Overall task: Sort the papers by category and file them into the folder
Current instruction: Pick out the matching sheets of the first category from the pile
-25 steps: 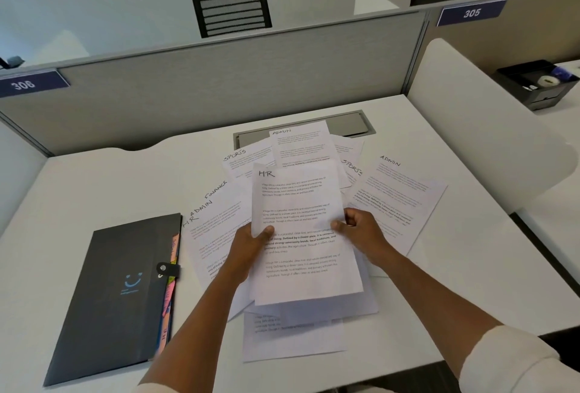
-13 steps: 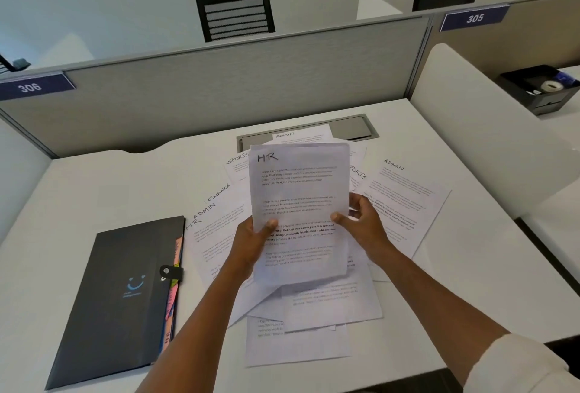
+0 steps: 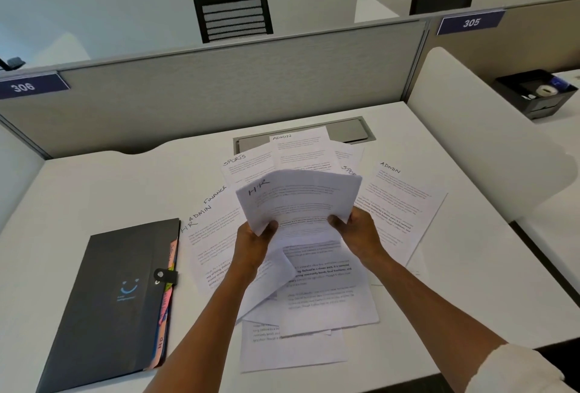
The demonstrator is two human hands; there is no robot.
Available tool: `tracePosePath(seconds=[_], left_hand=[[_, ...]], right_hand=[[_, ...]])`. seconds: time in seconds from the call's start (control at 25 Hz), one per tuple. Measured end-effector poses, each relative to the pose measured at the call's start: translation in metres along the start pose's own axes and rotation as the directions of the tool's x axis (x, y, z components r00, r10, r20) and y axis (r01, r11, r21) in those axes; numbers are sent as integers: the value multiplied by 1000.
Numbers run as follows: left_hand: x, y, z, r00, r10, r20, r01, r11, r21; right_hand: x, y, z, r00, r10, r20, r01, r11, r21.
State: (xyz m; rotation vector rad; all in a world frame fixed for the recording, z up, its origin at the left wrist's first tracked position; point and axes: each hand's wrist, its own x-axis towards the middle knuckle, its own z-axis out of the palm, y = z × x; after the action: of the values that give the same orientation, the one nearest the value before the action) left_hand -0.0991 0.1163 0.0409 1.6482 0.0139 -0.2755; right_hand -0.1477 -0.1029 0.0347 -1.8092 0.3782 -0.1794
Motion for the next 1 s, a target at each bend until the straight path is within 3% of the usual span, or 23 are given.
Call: tracePosePath(seconds=[0.48,0.68,1.0], left_hand=[[1,1,14,999,-21,-23,22,999,29],[0,2,20,997,-57,54,54,997,59],[-2,5,23,998,27,55,-34,991,126]], right_hand=[[1,5,-5,1000,-10,-25,11,1000,14],[-4,14,-8,999,3,-35,-3,1000,17],[-17,28,-16,995,6,-97,-2,999,41]])
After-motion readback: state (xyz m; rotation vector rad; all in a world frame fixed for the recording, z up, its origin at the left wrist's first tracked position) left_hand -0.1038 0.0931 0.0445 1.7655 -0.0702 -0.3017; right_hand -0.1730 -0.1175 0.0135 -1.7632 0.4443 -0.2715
